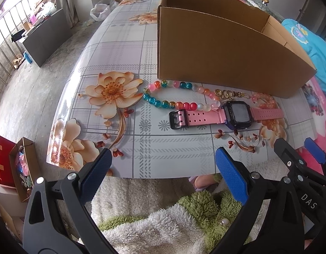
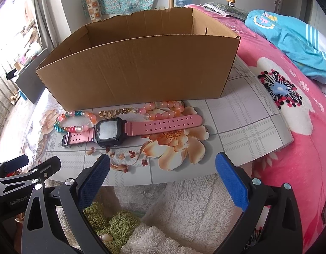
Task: Organize jewelry
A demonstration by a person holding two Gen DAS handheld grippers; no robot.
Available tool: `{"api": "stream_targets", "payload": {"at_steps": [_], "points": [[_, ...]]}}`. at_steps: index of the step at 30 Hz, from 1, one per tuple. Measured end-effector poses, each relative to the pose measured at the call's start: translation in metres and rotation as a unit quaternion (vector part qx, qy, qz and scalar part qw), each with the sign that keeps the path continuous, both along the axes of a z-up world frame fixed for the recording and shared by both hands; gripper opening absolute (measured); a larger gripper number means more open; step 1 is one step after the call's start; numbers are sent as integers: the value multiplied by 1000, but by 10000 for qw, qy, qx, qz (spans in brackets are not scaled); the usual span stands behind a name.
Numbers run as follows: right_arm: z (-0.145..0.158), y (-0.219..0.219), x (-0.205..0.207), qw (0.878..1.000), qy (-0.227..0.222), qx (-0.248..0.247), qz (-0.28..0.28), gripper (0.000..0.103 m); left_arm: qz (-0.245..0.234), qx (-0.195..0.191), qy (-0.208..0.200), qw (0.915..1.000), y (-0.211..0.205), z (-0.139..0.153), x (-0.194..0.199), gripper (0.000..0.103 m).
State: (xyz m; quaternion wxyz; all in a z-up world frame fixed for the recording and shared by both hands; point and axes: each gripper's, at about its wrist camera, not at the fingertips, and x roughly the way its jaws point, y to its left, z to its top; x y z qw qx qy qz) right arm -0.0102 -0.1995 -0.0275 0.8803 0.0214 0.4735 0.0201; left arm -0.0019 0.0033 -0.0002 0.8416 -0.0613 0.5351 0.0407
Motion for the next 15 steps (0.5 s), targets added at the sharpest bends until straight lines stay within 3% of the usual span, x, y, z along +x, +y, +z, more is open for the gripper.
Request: {"api": "stream_targets", "payload": {"at_steps": [15], "points": [[1, 0, 1, 10000, -45, -48, -61, 97, 25, -24, 24, 10000, 6, -2, 1, 94]]}}
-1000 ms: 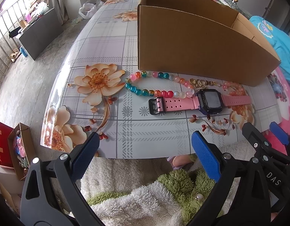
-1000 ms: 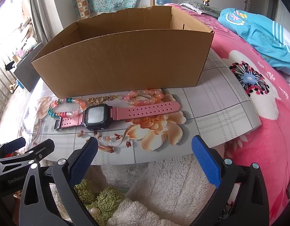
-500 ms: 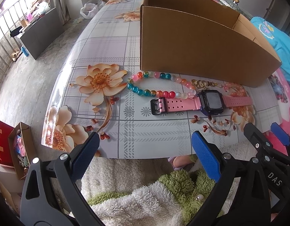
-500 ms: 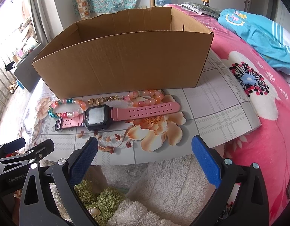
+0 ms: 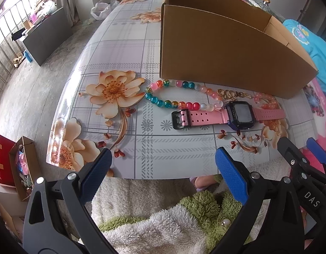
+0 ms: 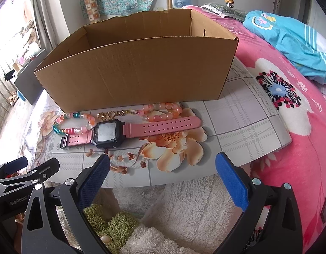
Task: Organize jewelry
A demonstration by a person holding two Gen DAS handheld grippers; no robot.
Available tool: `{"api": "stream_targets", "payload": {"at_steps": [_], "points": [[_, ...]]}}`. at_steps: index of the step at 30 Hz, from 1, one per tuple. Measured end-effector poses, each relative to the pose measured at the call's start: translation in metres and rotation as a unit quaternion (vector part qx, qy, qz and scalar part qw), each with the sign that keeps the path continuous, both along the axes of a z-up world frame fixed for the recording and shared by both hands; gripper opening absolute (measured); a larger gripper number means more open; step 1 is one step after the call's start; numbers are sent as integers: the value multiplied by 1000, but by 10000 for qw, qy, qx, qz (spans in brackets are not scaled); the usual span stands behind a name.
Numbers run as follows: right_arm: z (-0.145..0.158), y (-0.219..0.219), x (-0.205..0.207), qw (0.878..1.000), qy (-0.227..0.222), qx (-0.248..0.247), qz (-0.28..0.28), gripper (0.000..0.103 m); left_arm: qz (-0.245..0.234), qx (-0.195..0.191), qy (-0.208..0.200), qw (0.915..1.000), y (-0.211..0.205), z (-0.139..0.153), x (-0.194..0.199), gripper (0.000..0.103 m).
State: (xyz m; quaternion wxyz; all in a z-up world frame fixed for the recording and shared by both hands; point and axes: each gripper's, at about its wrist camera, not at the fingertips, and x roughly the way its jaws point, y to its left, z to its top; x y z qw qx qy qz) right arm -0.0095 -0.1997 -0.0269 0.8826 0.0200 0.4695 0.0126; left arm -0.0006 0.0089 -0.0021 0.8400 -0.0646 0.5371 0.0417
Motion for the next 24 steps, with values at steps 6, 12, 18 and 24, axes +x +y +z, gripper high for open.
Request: {"api": "stream_targets", "payload": {"at_steps": [6, 12, 18, 24], "points": [[0, 0, 4, 9999, -45, 24, -136, 97, -72, 85, -49, 9999, 5, -2, 5, 94], [2, 4, 6, 9995, -171, 227, -132, 97, -28, 219, -298, 9993, 25, 1, 10, 94], [10, 16, 13, 9982, -358, 457, 131, 97, -201, -16, -814, 9965, 49, 8, 15, 94], [15, 33, 23, 9960, -432, 623, 470, 95, -473, -711, -1257, 9884, 69, 16, 21, 95]]}}
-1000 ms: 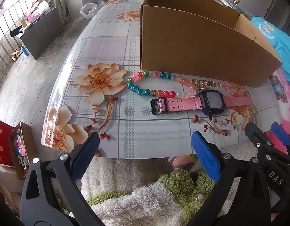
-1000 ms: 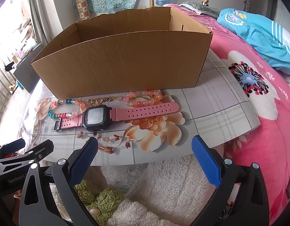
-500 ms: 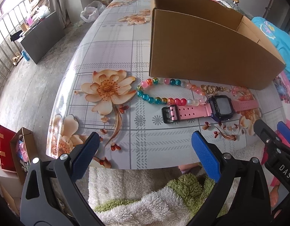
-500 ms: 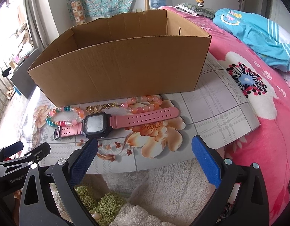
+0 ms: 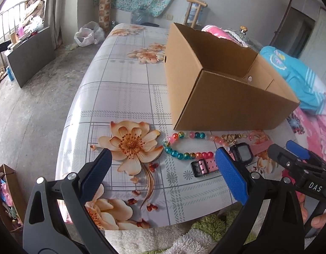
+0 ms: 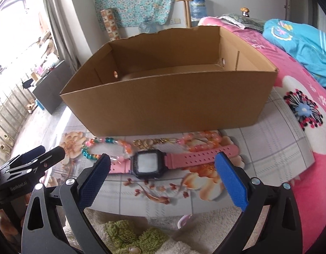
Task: Organize jewelry
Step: 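Move the right tool to the pink watch while the left tool approaches its strap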
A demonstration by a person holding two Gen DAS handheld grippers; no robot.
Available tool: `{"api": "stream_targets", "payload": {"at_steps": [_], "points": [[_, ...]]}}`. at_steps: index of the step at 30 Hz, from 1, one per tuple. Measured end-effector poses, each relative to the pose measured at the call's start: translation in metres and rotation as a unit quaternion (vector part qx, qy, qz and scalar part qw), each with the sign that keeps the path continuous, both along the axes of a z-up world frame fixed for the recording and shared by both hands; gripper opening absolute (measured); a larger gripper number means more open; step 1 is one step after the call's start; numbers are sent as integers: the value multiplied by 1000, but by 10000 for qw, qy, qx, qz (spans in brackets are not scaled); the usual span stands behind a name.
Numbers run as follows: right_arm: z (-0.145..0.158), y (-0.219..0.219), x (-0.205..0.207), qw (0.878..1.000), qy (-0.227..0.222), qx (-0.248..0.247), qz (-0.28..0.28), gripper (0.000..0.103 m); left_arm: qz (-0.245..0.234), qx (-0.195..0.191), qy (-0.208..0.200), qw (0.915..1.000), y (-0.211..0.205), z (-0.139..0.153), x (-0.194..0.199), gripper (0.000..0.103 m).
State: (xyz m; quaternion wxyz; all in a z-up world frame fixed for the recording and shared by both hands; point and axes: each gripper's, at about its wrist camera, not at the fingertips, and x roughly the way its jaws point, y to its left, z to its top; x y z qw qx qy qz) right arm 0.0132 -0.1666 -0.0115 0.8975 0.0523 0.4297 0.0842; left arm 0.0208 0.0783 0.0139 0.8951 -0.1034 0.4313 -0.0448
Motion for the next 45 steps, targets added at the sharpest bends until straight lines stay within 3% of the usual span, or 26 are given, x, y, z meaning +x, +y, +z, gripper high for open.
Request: {"api": "stream_targets", "payload": {"at_steps": [7, 12, 16, 25, 27, 32, 35, 39, 42, 45], "points": [[-11, 11, 10, 9990, 308, 132, 287, 81, -170, -358, 103, 9992, 7, -11, 18, 94], [-11, 16, 4, 9941, 59, -466, 981, 78, -554, -46, 217, 9982, -6, -17, 12, 94], [-16, 22, 6, 9777, -58, -993, 1851, 75, -918, 158, 289, 9952, -23, -24, 7, 94], [-39, 30, 30, 9421, 457, -1185, 3104, 66, -1348, 722, 45, 9882, -52, -24, -6, 94], [-43, 30, 33, 9336, 545, -1269, 3307, 66, -1453, 900, -60, 9853, -60, -22, -11, 90], [-45, 31, 40, 9197, 675, -1345, 3627, 66, -1788, 1158, -31, 9770, -74, -26, -19, 61], [-45, 32, 44, 9125, 759, -1373, 3777, 66, -1983, 1277, -87, 9717, -83, -26, -25, 53], [-45, 38, 52, 9074, 834, -1334, 3897, 66, -2199, 1429, -187, 9648, -95, -26, -30, 48], [-43, 38, 68, 9054, 859, -1316, 3945, 55, -2270, 1466, -216, 9625, -100, -27, -33, 46], [-43, 37, 68, 9031, 867, -1329, 3991, 53, -2315, 1533, -282, 9603, -108, -26, -35, 46]]}}
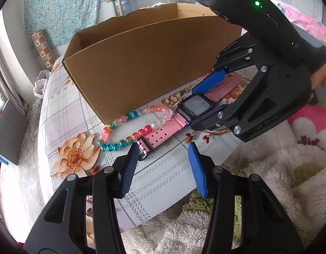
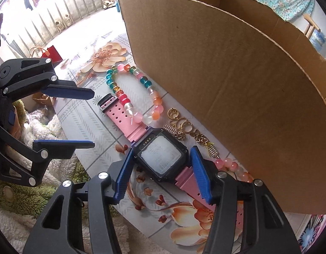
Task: Organize jewelry
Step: 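Move the right tool to the pink watch while the left tool approaches its strap, then close the right gripper on the watch face while the left gripper grips the strap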
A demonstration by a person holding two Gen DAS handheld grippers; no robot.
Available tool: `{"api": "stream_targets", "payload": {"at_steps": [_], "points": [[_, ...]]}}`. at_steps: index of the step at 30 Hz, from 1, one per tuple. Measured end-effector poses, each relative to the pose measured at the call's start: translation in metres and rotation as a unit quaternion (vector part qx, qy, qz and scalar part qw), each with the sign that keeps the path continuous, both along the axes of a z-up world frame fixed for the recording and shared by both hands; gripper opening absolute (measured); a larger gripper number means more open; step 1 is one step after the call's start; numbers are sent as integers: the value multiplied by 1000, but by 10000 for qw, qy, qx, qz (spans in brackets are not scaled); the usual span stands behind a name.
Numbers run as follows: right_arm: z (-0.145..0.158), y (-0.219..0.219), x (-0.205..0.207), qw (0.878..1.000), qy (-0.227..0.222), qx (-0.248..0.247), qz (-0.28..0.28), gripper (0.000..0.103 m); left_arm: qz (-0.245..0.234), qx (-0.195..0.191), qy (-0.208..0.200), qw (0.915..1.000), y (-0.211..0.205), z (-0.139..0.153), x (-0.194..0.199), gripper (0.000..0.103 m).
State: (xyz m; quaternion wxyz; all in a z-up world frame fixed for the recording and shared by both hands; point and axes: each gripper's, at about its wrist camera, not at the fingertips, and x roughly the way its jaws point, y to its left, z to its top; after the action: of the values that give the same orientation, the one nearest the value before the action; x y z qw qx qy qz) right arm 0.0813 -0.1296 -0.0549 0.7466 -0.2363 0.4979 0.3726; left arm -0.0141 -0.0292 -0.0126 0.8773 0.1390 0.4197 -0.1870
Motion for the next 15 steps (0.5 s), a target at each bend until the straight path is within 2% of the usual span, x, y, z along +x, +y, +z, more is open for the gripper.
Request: {"api": "stream_targets", "payload": {"at_steps": [2, 8, 15], "points": [[0, -1, -1, 10000, 55, 9, 40, 53, -47, 95, -39, 9999, -4, -2, -1, 46], [0, -8, -1, 9970, 679, 331, 135, 53, -170, 503, -105, 9985, -30, -6, 1, 46], [-2, -20, 19, 9851, 1538, 745, 191, 53, -259, 823, -73, 9962, -51, -11, 1, 46]]}}
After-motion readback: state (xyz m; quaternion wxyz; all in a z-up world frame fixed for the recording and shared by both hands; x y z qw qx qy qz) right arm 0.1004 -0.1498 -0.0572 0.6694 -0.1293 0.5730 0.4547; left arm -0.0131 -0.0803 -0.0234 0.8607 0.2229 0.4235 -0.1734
